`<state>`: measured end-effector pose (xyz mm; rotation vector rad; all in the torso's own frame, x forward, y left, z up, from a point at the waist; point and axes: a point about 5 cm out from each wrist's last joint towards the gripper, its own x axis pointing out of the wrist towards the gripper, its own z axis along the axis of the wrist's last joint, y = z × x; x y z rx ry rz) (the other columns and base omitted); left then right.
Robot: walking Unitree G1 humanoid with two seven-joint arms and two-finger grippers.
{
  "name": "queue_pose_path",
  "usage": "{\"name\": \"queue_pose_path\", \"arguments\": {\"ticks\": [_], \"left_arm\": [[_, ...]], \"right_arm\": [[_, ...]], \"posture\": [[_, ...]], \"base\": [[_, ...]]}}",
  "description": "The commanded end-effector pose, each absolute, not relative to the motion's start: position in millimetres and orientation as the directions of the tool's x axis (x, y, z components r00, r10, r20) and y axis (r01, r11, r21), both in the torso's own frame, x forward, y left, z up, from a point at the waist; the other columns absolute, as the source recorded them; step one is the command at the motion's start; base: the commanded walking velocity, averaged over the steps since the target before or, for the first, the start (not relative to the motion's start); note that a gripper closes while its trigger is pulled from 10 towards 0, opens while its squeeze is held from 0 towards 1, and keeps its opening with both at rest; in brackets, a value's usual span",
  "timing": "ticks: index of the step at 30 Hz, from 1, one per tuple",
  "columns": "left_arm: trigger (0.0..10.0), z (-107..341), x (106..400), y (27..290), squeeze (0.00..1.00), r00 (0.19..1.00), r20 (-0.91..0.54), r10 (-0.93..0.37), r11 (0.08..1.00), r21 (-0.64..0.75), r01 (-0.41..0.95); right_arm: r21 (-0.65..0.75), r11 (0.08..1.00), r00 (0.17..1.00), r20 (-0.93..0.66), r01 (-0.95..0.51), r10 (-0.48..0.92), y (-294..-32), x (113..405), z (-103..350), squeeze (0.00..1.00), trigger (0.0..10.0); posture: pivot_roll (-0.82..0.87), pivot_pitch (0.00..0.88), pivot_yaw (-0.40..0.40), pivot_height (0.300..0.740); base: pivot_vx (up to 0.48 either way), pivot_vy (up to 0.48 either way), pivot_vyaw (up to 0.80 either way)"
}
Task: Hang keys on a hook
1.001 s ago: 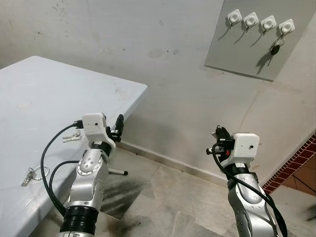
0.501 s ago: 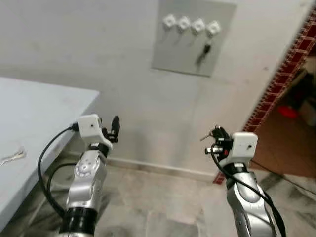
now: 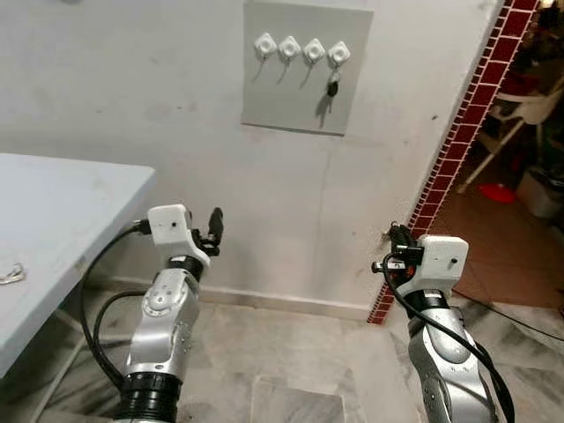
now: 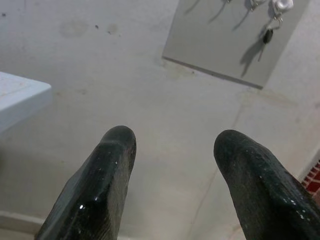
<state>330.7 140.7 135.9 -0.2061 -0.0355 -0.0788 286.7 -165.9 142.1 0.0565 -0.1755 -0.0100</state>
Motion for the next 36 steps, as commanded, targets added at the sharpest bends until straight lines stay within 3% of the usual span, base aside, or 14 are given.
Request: {"name": "queue_pose_path", "arguments": {"ticks": [1,4,8,17,36], "left_arm": [[10.0,139.8,329.6,135.1,0.0,0.993,0.047,-0.106,0.979,-0.172,0.112],[10.0,132.9,320.8,130.6,0.0,0.979,0.034,-0.201,0.974,-0.096,0.203],[10.0,128.9,317.3,133.2,0.0,0.968,0.017,-0.249,0.963,-0.099,0.249],[10.0,138.9,319.1,137.6,0.0,0.968,0.05,-0.247,0.96,-0.123,0.252],[10.0,152.4,321.8,151.5,0.0,0.975,0.088,-0.203,0.962,-0.167,0.216]], "right_arm": [[0.051,0.999,0.981,0.193,0.021,-0.03,-171.8,285.9,148.8,0.0,10.0],[0.009,1.0,0.985,0.171,0.002,-0.003,-177.3,282.6,143.8,0.0,10.0],[-0.016,1.0,0.987,0.162,-0.004,0.007,-181.3,280.6,141.1,0.0,10.0],[-0.019,1.0,0.984,0.175,-0.014,0.017,-181.5,276.7,143.1,0.0,10.0],[-0.019,0.998,0.978,0.201,-0.055,0.058,-176.5,277.8,148.6,0.0,10.0]], "posture": [[-0.06,0.0,-0.043,0.74],[-0.06,0.0,-0.04,0.74],[-0.07,0.0,-0.039,0.74],[-0.07,0.0,-0.035,0.74],[-0.05,0.0,-0.042,0.74]], "base": [[0.0,0.0,0.0],[0.0,0.0,0.0],[0.0,0.0,0.0],[0.0,0.0,0.0],[0.346,0.0,0.0]]}}
